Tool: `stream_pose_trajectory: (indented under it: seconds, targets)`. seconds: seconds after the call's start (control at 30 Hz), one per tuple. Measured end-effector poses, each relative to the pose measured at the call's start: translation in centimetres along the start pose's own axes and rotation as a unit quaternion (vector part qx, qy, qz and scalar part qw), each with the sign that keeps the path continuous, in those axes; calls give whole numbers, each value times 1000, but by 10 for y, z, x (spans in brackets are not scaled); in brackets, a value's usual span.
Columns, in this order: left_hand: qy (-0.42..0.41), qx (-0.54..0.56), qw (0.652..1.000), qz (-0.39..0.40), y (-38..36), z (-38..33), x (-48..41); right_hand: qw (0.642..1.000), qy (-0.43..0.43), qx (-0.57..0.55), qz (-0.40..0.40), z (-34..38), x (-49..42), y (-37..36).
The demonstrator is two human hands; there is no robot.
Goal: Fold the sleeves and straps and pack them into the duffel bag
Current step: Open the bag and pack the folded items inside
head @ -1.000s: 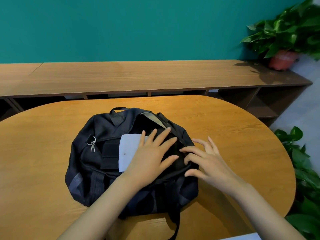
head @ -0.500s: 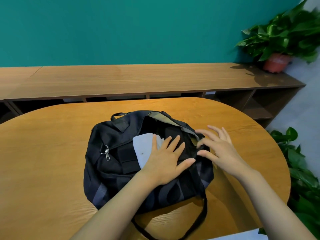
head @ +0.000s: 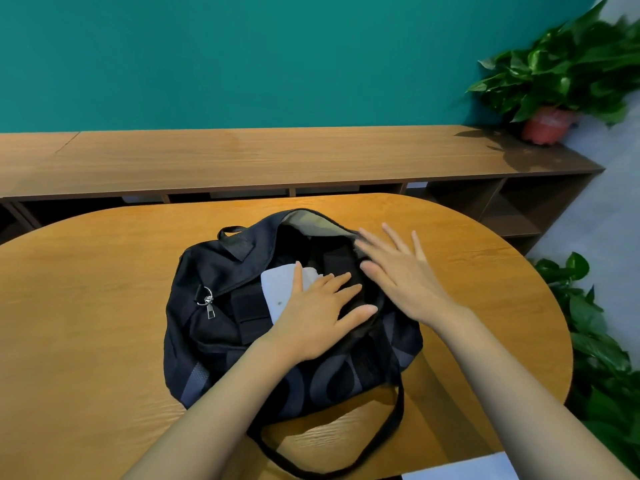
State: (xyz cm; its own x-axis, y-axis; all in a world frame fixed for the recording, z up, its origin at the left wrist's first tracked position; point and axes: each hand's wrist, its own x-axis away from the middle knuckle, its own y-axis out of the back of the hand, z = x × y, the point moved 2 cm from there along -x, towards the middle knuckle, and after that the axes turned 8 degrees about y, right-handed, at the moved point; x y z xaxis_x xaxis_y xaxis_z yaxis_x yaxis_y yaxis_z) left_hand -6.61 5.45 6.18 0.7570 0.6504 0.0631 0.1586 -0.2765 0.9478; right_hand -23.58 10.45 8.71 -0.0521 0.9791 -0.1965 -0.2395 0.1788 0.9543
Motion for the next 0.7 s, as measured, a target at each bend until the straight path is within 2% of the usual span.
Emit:
stream_pose_trajectory:
  seconds: [0.1, 0.2, 0.37, 0.47, 0.57, 0.7]
  targets:
    - [-37, -16, 995, -93, 4, 16, 30, 993, 107, 34, -20, 13, 33, -12]
    - [-87, -71, 982, -154, -6, 35, 56, 991, 129, 40, -2, 16, 57, -22]
    - [-114, -20, 976, -187, -6, 43, 63, 990, 133, 41, -13, 24, 55, -21]
    - [-120, 6, 972, -201, 7, 41, 62, 991, 123, 61, 5, 25, 52, -24]
    - [-117, 7, 973, -199, 14, 38, 65, 994, 100, 34, 2, 22, 55, -27]
    - [-105, 14, 974, -198, 17, 55, 78, 993, 116, 22, -15, 27, 45, -18]
